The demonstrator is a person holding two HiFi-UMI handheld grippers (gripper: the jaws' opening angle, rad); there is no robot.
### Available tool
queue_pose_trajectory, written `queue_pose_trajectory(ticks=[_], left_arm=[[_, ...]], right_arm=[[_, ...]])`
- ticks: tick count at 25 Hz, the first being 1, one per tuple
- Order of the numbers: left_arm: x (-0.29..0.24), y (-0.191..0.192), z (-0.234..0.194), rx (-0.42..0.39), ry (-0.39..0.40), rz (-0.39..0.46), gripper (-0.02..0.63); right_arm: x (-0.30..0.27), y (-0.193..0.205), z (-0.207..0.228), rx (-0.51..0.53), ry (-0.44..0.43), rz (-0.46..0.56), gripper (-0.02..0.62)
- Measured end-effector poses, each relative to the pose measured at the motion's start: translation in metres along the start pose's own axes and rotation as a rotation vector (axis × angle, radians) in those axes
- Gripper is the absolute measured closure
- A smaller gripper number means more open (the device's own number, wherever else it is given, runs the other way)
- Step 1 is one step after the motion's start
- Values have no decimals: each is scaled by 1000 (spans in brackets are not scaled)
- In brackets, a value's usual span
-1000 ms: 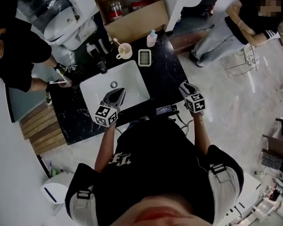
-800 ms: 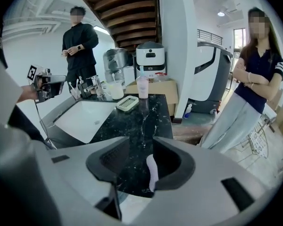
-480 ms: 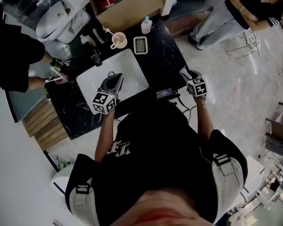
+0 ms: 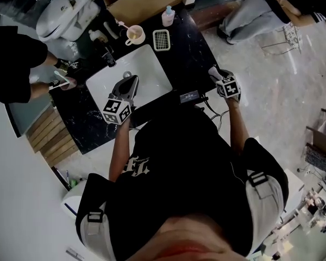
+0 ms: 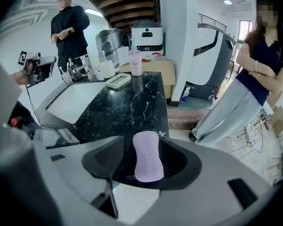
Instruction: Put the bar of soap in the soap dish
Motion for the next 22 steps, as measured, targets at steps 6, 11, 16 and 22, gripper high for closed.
queue_pose_trajectory(ticks=[6, 11, 16, 22], left_arm=[[5, 5, -5, 14, -20, -8, 598], [7, 9, -4, 15, -29, -13, 598], [4, 13, -1, 18, -55, -15, 598], [6, 28, 13, 36, -51, -34, 598]], right_arm=[[-15, 13, 6, 29, -14, -81, 367], [-34, 25, 14, 84, -12, -182, 367], [-42, 24, 23, 57, -68, -219, 367], [-29, 35, 23, 38, -67, -267, 385]])
Point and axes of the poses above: the fingertips, and each gripper's own axes: x backward along the fingers, z to its right, y out of its underside, the point moved 1 cm from there along x, backward along the fingers, and after that the axes turned 8 degrees about -y, right-handed, at the moved point
